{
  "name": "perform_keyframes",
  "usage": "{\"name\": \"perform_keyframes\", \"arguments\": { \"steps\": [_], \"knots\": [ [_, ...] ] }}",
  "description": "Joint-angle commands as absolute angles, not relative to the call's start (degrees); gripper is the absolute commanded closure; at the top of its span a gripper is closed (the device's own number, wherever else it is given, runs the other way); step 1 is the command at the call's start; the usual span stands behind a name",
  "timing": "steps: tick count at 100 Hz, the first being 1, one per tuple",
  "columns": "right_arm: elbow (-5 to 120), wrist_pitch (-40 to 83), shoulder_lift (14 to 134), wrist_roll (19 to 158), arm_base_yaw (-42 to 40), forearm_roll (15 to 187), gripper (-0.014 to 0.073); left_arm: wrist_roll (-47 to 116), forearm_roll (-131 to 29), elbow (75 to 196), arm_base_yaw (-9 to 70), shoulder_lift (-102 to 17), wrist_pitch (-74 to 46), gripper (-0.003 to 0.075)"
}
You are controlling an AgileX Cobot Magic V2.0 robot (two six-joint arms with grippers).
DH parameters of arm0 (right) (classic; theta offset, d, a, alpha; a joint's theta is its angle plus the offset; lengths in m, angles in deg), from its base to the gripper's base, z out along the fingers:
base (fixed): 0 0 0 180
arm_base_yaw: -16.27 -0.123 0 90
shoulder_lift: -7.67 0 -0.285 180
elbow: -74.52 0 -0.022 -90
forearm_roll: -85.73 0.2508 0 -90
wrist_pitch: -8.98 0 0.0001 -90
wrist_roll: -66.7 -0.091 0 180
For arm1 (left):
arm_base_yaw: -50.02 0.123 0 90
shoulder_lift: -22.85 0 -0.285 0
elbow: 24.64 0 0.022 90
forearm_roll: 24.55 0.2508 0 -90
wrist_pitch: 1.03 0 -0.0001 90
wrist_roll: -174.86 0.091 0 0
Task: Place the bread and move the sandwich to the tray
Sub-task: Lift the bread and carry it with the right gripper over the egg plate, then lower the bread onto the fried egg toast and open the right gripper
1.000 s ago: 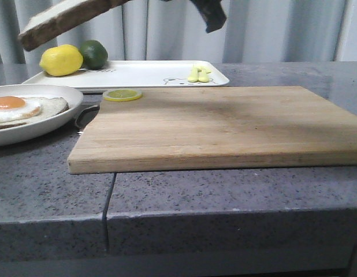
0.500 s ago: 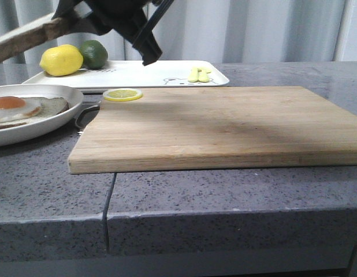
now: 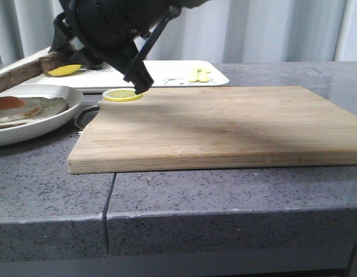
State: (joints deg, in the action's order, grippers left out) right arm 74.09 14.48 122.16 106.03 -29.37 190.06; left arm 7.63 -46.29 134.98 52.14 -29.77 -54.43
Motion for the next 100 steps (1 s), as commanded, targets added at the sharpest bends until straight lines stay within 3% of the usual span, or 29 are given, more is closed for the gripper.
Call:
{"name": "perform_keyframes", "arguments": {
  "steps": [1,100],
  "knots": [
    [76.96,16.02,119.82,105.95,-29.51,193.26,0.0655,7.69,-47.52,136.9,52.27,-30.0,-51.29,0.0352],
    [75.96,16.55,121.03,105.91,-30.02,193.21,0.065,7.69,-47.52,136.9,52.27,-30.0,-51.29,0.0353]
  ]
}}
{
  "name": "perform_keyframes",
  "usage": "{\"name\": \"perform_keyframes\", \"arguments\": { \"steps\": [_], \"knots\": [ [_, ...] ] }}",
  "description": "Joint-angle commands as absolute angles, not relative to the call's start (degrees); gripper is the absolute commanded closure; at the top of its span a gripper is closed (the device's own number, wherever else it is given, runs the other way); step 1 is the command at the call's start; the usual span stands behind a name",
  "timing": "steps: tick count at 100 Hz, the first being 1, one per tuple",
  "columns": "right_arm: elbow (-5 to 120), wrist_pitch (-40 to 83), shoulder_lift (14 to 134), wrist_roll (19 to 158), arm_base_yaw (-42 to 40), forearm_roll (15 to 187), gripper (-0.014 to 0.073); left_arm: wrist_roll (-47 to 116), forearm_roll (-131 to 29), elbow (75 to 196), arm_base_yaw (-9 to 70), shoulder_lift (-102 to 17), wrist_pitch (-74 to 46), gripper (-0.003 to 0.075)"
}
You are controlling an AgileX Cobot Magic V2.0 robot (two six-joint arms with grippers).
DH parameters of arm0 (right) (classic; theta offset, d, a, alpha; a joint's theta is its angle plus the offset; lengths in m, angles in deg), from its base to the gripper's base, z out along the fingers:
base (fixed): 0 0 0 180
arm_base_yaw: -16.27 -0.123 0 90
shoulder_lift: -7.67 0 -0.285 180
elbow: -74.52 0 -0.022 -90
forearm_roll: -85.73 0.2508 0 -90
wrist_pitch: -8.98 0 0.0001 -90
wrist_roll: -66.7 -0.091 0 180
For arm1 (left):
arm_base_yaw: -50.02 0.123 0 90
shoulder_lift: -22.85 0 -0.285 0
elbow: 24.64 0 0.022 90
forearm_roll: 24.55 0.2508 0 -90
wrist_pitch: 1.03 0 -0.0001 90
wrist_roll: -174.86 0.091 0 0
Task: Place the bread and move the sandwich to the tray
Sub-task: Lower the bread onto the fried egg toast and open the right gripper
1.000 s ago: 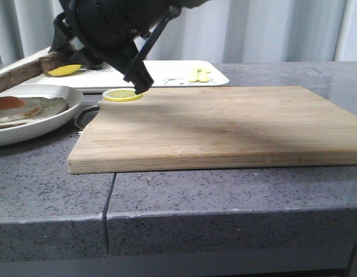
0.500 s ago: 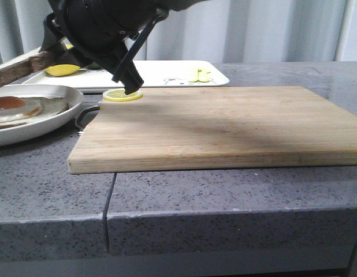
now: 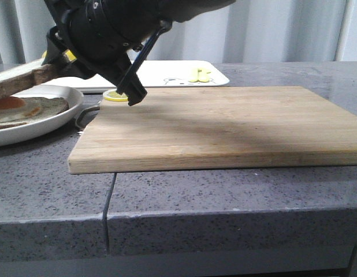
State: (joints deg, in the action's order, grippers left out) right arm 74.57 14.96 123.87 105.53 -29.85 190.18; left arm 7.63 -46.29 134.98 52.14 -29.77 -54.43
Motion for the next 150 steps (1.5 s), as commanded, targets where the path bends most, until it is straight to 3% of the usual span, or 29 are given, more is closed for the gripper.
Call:
{"name": "perform_keyframes", "arguments": {
  "steps": [1,12,41,98,150],
  "knots": [
    [75.96,16.55,121.03,105.91,-30.02,193.21,0.065,7.69,-47.52,136.9,52.27,-30.0,-51.29,0.0352],
    [75.96,16.3,121.03,105.91,-30.02,193.21,0.061,7.69,-47.52,136.9,52.27,-30.0,-51.29,0.0352],
    [75.96,15.73,121.03,105.96,-30.02,193.15,0.0344,7.69,-47.52,136.9,52.27,-30.0,-51.29,0.0353],
    [75.96,15.27,121.03,109.0,-30.02,192.2,0.0078,7.69,-47.52,136.9,52.27,-30.0,-51.29,0.0353],
    [75.96,14.83,120.38,109.06,-29.97,191.0,0.0045,7.69,-47.52,136.9,52.27,-30.0,-51.29,0.0353]
  ]
}}
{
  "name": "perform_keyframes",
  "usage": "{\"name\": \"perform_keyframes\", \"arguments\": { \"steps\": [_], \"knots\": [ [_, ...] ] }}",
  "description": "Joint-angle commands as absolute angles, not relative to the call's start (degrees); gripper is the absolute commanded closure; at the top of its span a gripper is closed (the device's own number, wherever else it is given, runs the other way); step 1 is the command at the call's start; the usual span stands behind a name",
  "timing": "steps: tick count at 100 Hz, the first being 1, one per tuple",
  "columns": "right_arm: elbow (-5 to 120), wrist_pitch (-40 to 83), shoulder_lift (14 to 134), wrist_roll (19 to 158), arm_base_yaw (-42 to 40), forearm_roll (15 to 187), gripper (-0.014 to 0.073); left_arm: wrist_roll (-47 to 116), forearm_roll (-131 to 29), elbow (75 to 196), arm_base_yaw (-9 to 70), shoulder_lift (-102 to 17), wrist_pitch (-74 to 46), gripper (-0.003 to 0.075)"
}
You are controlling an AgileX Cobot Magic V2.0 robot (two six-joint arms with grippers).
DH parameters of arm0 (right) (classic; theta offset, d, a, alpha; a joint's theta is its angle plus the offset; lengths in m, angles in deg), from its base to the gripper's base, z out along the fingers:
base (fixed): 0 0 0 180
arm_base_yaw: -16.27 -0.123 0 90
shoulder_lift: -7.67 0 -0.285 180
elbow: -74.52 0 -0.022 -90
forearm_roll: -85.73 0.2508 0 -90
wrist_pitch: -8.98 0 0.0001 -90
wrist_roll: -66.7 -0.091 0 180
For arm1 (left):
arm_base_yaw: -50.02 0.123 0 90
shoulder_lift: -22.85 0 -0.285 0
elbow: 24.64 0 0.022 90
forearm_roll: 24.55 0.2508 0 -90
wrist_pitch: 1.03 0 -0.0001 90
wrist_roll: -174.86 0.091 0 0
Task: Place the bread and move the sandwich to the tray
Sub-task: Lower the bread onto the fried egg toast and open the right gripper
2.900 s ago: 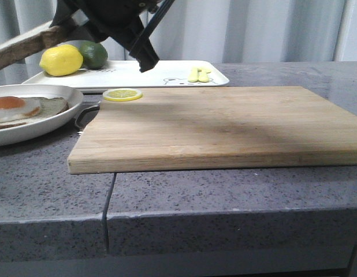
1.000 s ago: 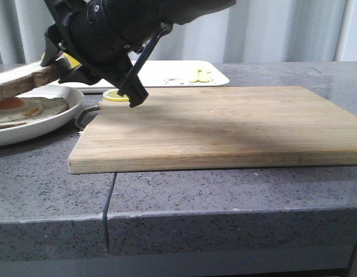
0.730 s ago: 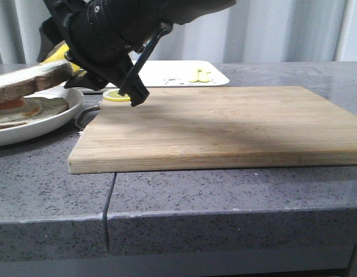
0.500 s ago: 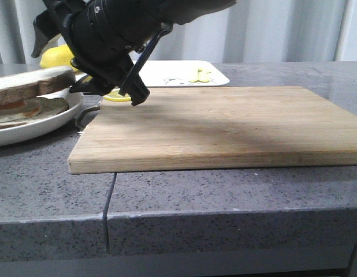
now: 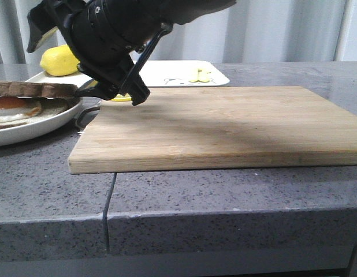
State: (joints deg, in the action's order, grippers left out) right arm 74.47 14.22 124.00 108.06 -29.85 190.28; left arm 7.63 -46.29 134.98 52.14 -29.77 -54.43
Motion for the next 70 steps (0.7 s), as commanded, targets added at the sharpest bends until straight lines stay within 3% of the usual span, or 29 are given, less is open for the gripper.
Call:
{"name": "perform_keyframes", "arguments": {
  "steps": [1,45,70],
  "knots": [
    [75.96,14.85,120.27,109.07,-29.97,190.9,0.0045,7.69,-47.52,136.9,52.27,-30.0,-51.29,0.0352],
    [75.96,15.21,114.83,113.05,-27.2,184.94,0.0045,7.69,-47.52,136.9,52.27,-30.0,-51.29,0.0353],
    [75.96,19.43,107.37,114.17,-20.91,174.75,0.0045,7.69,-47.52,136.9,52.27,-30.0,-51.29,0.0353]
  ]
}}
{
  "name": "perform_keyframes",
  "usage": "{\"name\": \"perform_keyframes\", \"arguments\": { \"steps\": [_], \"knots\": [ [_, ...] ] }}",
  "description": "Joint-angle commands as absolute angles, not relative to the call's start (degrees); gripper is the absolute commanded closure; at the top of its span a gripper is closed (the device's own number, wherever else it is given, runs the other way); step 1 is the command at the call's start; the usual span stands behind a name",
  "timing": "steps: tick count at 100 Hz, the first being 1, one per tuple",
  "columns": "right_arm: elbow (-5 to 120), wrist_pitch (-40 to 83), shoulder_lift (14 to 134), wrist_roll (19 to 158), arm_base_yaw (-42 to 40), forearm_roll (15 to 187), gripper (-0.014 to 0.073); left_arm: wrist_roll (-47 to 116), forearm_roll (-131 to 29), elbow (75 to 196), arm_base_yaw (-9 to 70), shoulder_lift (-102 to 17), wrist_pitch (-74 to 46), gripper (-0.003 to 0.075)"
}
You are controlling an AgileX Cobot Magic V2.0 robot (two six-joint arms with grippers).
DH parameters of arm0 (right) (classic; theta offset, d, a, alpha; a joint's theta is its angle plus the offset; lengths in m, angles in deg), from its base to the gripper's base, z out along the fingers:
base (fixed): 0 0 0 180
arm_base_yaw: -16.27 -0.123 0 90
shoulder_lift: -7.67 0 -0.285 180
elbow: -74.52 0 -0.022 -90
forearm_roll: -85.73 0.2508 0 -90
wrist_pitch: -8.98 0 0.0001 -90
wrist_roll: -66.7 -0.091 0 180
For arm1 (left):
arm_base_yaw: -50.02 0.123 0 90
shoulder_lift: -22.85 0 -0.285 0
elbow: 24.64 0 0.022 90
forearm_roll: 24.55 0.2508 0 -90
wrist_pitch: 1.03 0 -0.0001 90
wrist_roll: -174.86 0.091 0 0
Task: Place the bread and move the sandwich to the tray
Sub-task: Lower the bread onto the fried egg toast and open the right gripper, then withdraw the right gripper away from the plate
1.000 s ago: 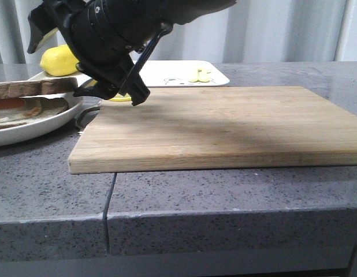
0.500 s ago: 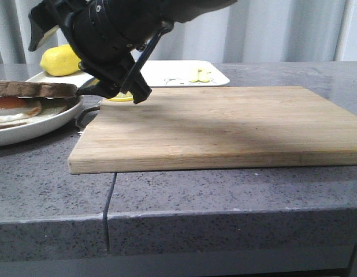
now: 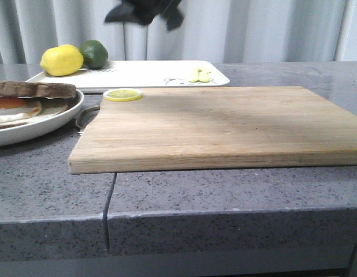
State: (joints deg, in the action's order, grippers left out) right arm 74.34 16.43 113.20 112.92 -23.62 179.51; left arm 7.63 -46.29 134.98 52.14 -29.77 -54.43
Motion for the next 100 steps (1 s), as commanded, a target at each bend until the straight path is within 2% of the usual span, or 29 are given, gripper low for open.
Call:
{"name": "perform_keyframes", "arguments": {
  "steps": [1,30,71,100],
  "knots": [
    [75.96,19.58,106.96,114.17,-20.44,174.33,0.0045,7.69,-47.52,136.9,52.27,-30.0,-51.29,0.0353],
    [74.15,25.66,96.97,113.56,-8.61,156.89,0.0045,7.69,-47.52,136.9,52.27,-30.0,-51.29,0.0352],
    [63.2,31.4,82.19,100.81,12.49,129.27,0.0045,7.69,-47.52,136.9,52.27,-30.0,-51.29,0.0352],
    [55.44,26.15,70.28,93.03,14.45,112.1,0.0045,7.69,-47.52,136.9,52.27,-30.0,-51.29,0.0353]
  ]
}}
